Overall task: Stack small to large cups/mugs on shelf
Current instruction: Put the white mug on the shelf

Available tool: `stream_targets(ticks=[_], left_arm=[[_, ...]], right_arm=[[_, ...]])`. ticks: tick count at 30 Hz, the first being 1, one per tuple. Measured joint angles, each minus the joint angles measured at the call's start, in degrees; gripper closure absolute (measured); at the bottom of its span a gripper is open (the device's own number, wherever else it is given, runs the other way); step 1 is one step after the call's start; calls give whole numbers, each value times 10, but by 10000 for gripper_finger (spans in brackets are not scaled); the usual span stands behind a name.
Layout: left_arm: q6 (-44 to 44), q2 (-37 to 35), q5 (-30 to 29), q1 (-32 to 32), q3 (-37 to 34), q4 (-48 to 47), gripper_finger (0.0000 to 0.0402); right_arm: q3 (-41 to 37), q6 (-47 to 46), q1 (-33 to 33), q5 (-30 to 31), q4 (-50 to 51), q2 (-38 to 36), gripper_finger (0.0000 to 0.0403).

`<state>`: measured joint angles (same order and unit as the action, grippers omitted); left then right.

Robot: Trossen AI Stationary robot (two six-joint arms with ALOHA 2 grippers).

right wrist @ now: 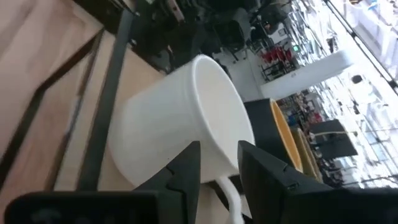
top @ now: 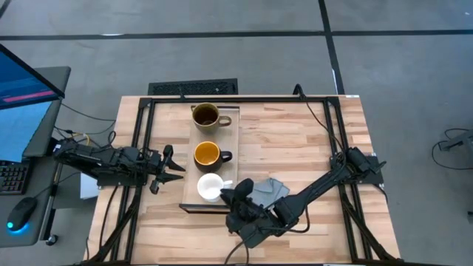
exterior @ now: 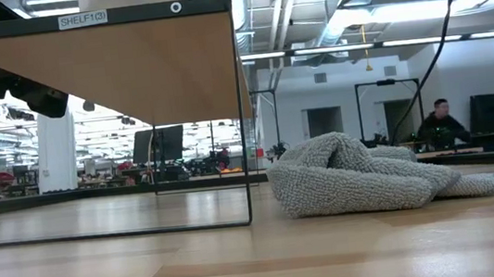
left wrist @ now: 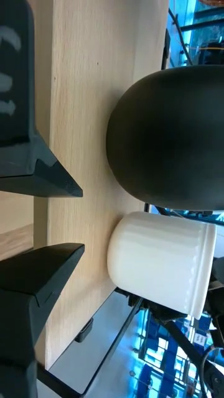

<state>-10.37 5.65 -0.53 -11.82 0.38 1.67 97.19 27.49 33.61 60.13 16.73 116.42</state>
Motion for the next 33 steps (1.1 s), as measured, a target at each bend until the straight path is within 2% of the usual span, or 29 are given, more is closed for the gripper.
stream_targets(ticks=[3,9,33], left_arm=[[0,0,0,0,0,0,282],[-3,0,1,0,0,0,282],[-4,0,1,0,0,0,282]], right_arm=[[0,7,0,0,7,0,274],[0,30,4,44,12,0,274],[0,21,-7,3,-9,0,274]])
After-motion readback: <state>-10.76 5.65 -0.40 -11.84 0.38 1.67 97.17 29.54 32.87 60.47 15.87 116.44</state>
